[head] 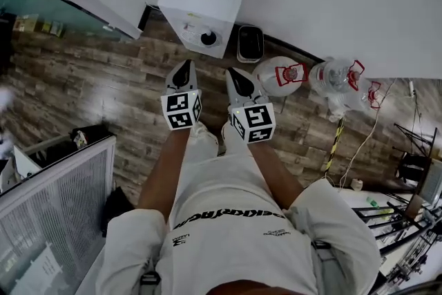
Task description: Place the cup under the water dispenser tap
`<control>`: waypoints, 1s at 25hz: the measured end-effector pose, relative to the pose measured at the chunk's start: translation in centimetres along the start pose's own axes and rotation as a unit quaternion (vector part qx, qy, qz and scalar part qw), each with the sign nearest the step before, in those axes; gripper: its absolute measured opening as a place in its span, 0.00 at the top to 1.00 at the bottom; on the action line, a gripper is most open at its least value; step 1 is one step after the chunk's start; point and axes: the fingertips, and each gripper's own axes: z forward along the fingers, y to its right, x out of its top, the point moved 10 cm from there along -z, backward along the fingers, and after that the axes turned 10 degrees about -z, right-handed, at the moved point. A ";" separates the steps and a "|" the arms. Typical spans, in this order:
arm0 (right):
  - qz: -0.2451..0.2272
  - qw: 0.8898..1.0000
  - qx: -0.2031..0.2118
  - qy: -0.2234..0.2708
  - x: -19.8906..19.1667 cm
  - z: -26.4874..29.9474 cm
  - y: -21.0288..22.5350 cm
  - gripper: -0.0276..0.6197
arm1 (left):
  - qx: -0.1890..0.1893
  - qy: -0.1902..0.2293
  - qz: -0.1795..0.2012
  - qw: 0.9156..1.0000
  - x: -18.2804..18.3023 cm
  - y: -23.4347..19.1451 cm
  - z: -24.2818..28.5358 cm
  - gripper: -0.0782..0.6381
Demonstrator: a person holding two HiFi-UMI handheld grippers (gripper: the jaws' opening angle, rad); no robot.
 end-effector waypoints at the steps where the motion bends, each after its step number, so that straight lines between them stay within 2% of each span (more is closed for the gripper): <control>1: 0.000 1.000 0.002 0.003 0.5 -0.2 -0.1 0.96 | -0.001 0.006 0.002 1.000 0.6 0.2 -0.6 0.89; 3: -0.001 1.000 0.006 0.008 1.3 -0.5 -0.3 0.96 | -0.003 0.012 0.008 1.000 1.7 0.7 -1.9 0.89; 7: -0.009 1.000 0.011 0.019 3.1 -1.0 -0.2 0.96 | -0.001 0.022 -0.007 1.000 3.6 1.6 -3.5 0.89; 10: -0.005 1.000 0.016 0.026 4.0 -1.2 -0.6 0.96 | -0.008 0.031 0.007 0.999 4.8 2.4 -4.6 0.89; 25: -0.023 0.998 0.030 0.055 7.4 -2.6 -0.6 0.96 | -0.038 0.068 0.016 0.997 7.0 5.3 -9.0 0.89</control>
